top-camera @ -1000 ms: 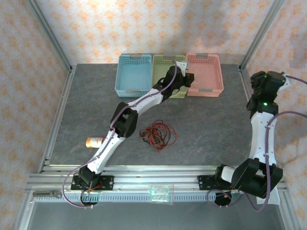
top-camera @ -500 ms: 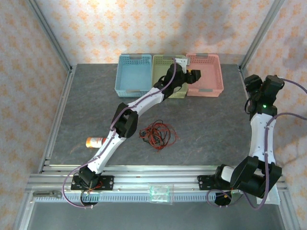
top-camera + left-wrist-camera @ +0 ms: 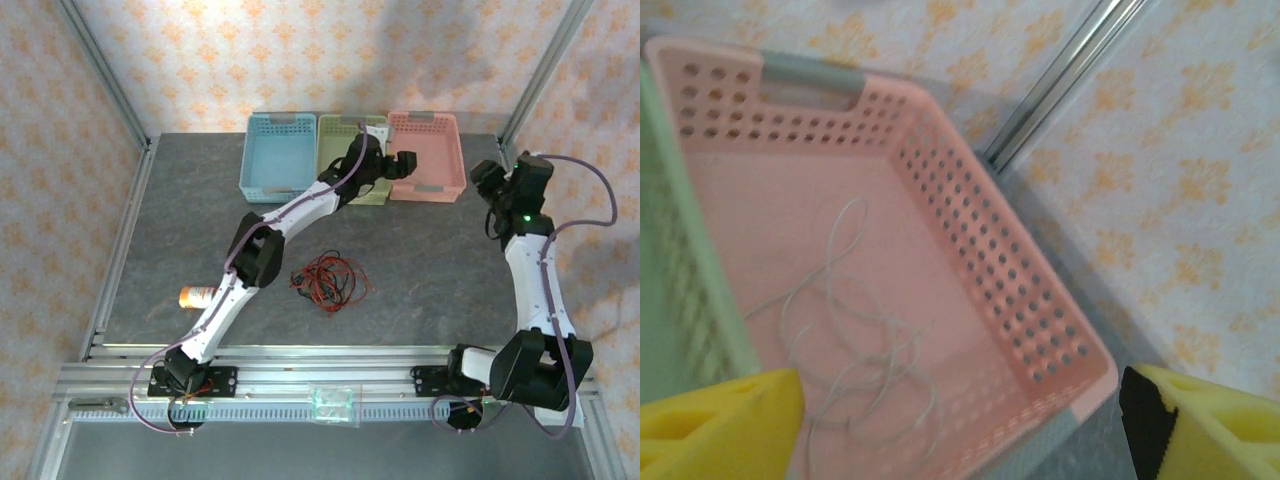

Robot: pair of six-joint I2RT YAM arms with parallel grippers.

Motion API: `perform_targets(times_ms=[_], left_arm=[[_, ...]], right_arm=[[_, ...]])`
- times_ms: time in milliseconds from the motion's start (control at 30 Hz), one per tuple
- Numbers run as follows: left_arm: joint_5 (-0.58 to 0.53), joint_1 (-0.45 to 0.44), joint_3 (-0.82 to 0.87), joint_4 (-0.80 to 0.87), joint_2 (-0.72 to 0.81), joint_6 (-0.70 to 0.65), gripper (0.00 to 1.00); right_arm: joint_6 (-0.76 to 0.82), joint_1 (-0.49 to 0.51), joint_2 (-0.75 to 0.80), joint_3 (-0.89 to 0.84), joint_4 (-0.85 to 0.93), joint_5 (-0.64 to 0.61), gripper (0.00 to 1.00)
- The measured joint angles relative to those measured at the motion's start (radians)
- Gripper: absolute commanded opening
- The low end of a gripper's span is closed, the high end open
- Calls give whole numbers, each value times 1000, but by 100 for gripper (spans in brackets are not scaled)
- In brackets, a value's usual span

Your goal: Untangle the cables

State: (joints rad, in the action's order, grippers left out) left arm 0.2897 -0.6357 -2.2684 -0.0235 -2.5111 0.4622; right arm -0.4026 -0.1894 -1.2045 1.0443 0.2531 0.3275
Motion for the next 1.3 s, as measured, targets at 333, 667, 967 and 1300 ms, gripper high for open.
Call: perform_targets(times_ms=[333,667,967,1300], left_arm=[[-71,23,731,-11,701,-56,84],[-84,40,1174,51,1013,-95,79],[-10,38,1475,59,1178,-35,68],[122,27,1576,-66,1132,36,54]], right_arm=[[-48,314,35,-227,5,-115,49],[-92,677,-75,-254,-61,-180,49],[223,758,-183,-260,-130,-1,49],[520,756,-341,-179,-87,167,50]])
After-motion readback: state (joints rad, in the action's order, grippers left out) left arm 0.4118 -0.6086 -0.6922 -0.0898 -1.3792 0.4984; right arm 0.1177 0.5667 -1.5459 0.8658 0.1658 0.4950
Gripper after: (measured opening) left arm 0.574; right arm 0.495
